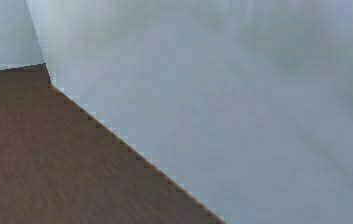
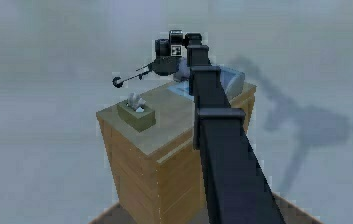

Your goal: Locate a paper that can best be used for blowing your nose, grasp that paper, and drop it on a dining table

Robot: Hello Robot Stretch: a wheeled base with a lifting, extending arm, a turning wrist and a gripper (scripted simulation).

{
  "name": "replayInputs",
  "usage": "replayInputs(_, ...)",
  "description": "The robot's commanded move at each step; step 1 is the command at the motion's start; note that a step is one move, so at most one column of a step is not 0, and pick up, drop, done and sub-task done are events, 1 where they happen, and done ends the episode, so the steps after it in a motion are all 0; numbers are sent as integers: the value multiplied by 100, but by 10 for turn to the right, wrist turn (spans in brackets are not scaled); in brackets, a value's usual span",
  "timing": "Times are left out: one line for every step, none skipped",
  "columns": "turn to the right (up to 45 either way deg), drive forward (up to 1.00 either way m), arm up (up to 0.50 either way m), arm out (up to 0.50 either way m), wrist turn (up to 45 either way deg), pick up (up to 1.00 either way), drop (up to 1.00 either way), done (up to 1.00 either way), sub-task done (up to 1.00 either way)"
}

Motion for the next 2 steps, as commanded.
replayInputs(0,0,0,0,30,0,0,0,0)
replayInputs(0,0,-24,0,0,0,0,0,0)
